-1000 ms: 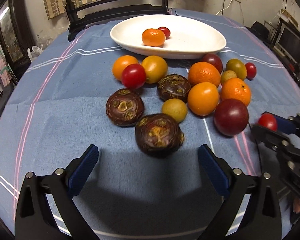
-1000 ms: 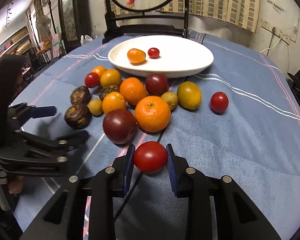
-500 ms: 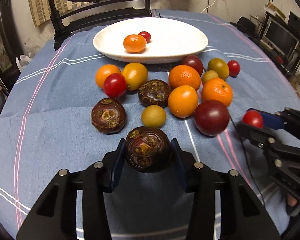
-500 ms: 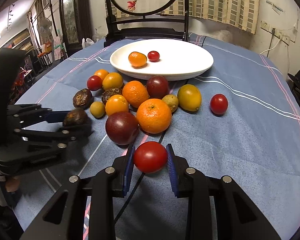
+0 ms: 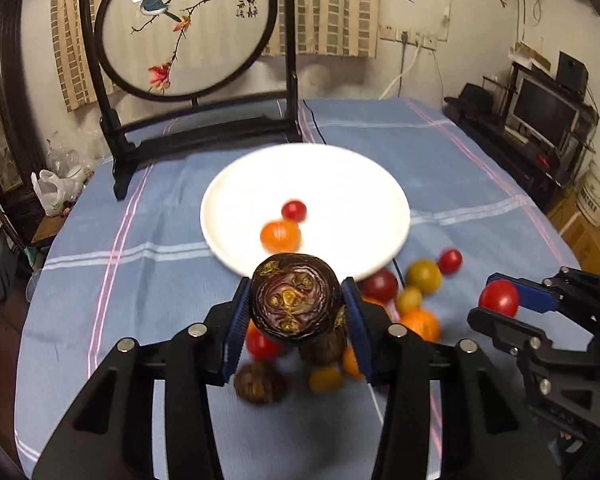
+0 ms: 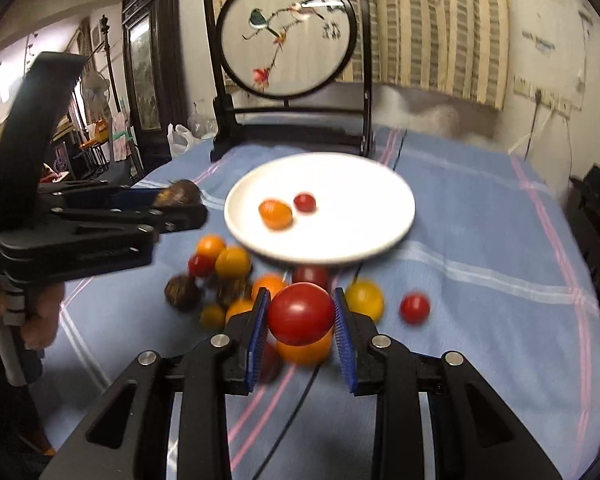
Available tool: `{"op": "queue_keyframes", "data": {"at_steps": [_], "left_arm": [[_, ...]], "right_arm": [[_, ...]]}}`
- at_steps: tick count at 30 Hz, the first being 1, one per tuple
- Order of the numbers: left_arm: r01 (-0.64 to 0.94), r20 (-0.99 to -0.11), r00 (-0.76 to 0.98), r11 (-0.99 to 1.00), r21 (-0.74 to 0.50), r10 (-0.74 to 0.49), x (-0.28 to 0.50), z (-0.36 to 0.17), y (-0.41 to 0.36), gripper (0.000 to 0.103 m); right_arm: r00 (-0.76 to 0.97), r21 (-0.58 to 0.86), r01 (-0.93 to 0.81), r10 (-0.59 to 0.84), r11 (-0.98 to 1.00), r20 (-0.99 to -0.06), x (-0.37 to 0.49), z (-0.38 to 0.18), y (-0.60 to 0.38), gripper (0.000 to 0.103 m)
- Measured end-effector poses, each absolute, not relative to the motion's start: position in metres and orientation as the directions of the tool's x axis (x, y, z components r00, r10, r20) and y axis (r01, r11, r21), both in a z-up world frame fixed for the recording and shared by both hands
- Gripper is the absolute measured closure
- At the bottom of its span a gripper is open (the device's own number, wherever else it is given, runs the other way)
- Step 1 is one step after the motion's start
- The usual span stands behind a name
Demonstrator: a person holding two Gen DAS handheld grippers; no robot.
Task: Organize fruits
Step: 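Carry both fruits onto the white plate and open both grippers, then move both open grippers back toward the fruit pile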
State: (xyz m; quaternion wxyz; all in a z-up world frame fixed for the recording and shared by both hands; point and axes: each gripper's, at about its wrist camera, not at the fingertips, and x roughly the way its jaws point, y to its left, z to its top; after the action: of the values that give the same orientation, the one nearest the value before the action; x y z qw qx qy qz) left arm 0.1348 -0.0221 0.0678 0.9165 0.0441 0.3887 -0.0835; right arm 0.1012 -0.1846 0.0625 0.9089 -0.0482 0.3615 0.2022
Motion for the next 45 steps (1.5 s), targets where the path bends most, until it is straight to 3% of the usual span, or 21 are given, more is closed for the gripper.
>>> {"op": "queue_keyframes", "data": {"at_steps": [5, 17, 19, 20, 21, 23, 26, 28, 35, 45], "left_arm": [[0.152, -0.751, 0.655, 0.988, 0.018, -0.087, 0.19, 0.052, -0.017, 0.059], [0.026, -0.826, 0.562, 0.999, -0.041, -0.048, 0.274, 0.005, 0.017, 0.058], [0.03, -0.83, 0.555, 0.999, -0.04, -0.05, 0.279, 0.002, 0.018, 0.057], [0.028, -0.826, 0.561, 0.999, -0.046, -0.054, 0.277, 0.003, 0.018, 0.054], [0.032, -0.822, 0.566, 0.998, -0.049, -0.059, 0.275, 0.005, 0.018, 0.05], [0.036, -0.807, 0.589, 0.999, -0.024, -0.041, 0.266, 0.012, 0.016, 0.023], [0.048, -0.754, 0.657, 0.998, 0.039, -0.002, 0.244, 0.028, 0.011, 0.018], [0.045, -0.723, 0.69, 0.997, 0.059, 0.012, 0.225, 0.038, 0.009, 0.012], [0.061, -0.735, 0.679, 0.997, 0.051, -0.004, 0.177, 0.035, 0.01, 0.01], [0.031, -0.77, 0.638, 0.999, -0.009, -0.027, 0.135, 0.008, 0.038, 0.01]], "right_arm": [[0.657, 0.025, -0.413, 0.316, 0.911, -0.684, 0.147, 0.063, -0.168, 0.071], [0.55, 0.025, -0.381, 0.248, 0.924, -0.798, 0.22, 0.0, -0.142, 0.071], [0.551, 0.019, -0.376, 0.24, 0.926, -0.799, 0.221, -0.002, -0.14, 0.057], [0.561, 0.009, -0.366, 0.229, 0.93, -0.795, 0.221, -0.001, -0.14, 0.047], [0.587, 0.001, -0.347, 0.218, 0.938, -0.78, 0.217, 0.001, -0.143, 0.044], [0.59, 0.016, -0.343, 0.229, 0.939, -0.774, 0.212, 0.005, -0.149, 0.044], [0.584, 0.041, -0.341, 0.246, 0.939, -0.774, 0.202, 0.008, -0.158, 0.043], [0.591, 0.044, -0.34, 0.25, 0.939, -0.767, 0.19, 0.011, -0.165, 0.037], [0.605, -0.015, -0.357, 0.219, 0.934, -0.766, 0.139, 0.019, -0.174, 0.034], [0.53, 0.009, -0.416, 0.251, 0.909, -0.81, 0.08, 0.007, -0.156, 0.034]]}}
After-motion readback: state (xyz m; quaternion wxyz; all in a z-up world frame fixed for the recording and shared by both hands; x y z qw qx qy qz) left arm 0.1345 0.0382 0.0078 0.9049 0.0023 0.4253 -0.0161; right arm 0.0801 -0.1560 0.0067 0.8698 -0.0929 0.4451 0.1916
